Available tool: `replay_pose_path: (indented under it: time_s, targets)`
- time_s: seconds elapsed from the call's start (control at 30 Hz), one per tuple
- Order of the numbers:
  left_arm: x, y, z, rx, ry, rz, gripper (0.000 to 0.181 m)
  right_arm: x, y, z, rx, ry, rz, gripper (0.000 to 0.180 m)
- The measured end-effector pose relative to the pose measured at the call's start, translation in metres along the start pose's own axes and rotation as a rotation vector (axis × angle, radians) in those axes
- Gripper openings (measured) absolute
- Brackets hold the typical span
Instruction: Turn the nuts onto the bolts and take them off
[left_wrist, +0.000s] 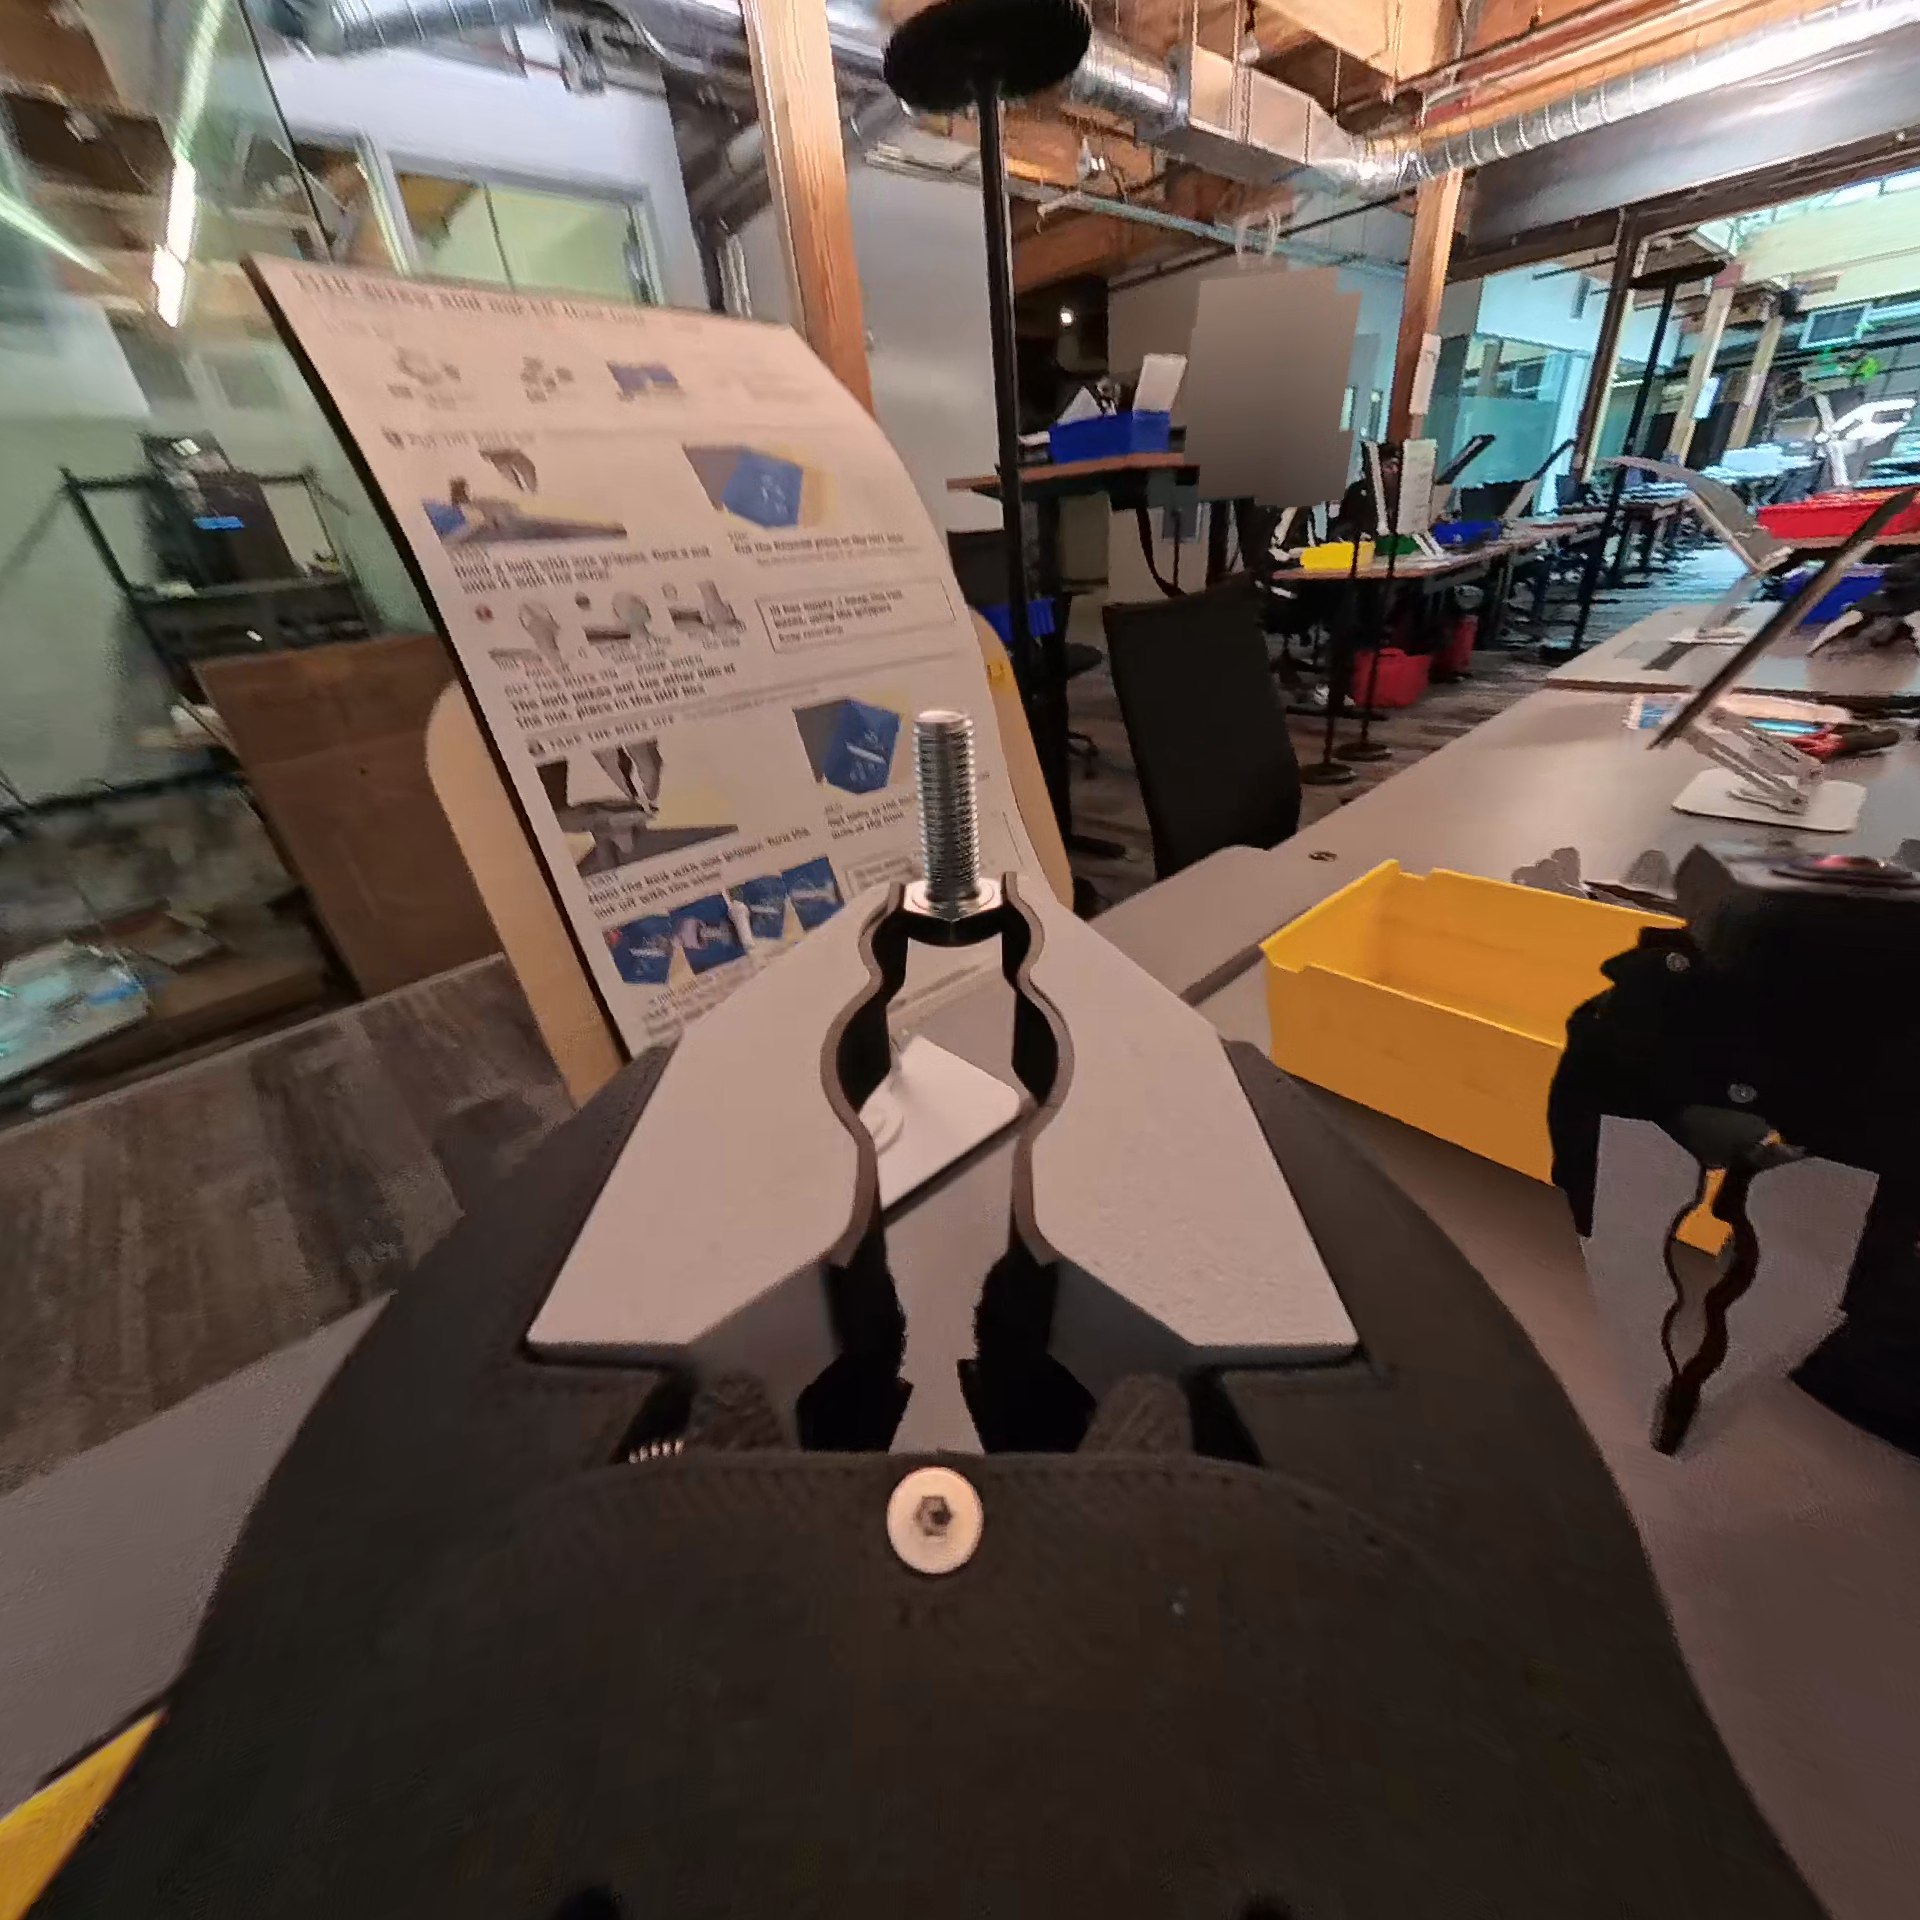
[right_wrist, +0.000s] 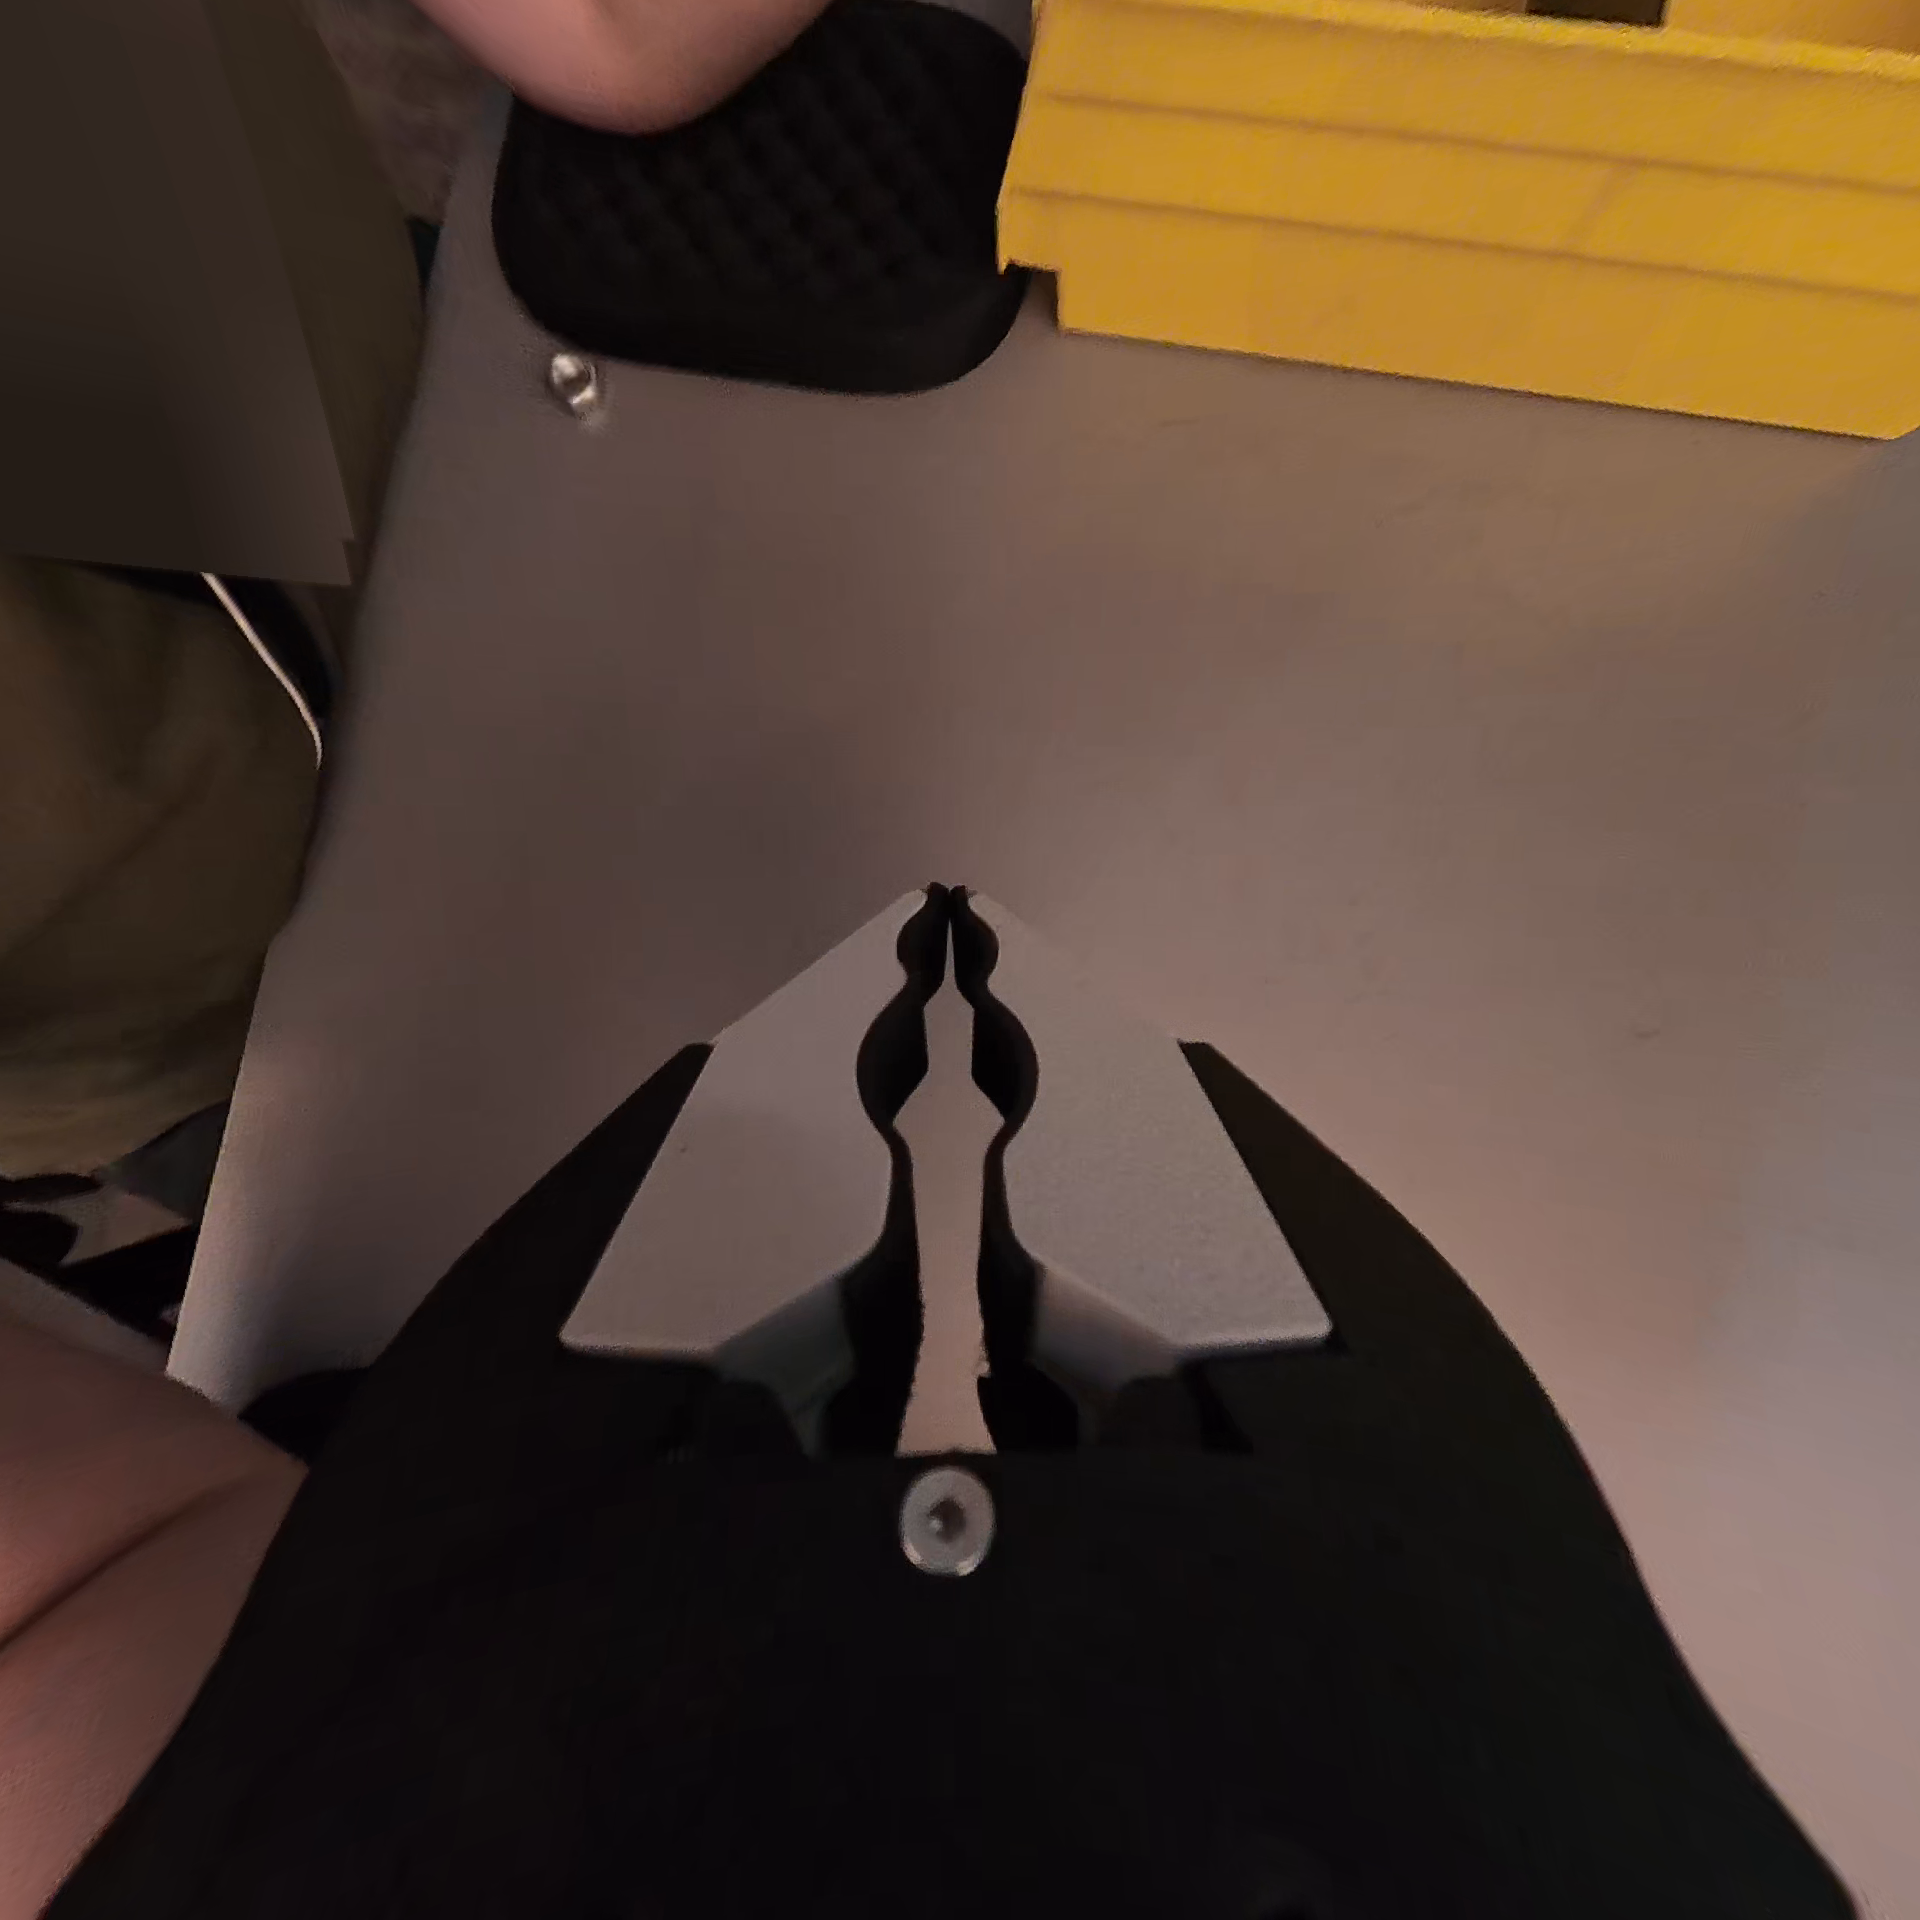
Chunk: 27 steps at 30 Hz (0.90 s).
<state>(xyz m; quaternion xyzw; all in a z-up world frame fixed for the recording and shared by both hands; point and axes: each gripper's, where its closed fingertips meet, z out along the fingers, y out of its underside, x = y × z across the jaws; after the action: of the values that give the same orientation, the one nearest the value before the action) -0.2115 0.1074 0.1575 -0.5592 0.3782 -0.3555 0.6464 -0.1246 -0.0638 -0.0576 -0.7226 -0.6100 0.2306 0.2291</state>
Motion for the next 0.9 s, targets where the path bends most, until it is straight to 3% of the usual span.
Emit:
replay_pose_path:
  time_s: [0.23, 0.37, 0.5, 0.77, 0.9]
  targets:
    - [0.015, 0.008, 0.009, -0.049, 0.075, -0.002, 0.016, -0.021, -0.030, 0.017, 0.099, -0.037, -0.035, 0.007]
    - [0.004, -0.009, -0.010, -0.022, 0.010, 0.049, 0.016, -0.046, -0.066, 0.055, 0.236, -0.071, -0.014, 0.026]
    - [0.003, -0.030, -0.036, 0.044, 0.048, -0.008, 0.016, -0.085, -0.093, 0.102, 0.379, -0.106, 0.025, 0.029]
    - [0.017, -0.052, -0.057, 0.125, 0.142, -0.046, 0.016, -0.108, -0.082, 0.187, 0.173, -0.014, 0.027, 0.035]
    - [0.025, -0.057, -0.063, 0.139, 0.175, -0.036, 0.016, -0.113, -0.084, 0.201, 0.102, -0.027, -0.042, 0.033]
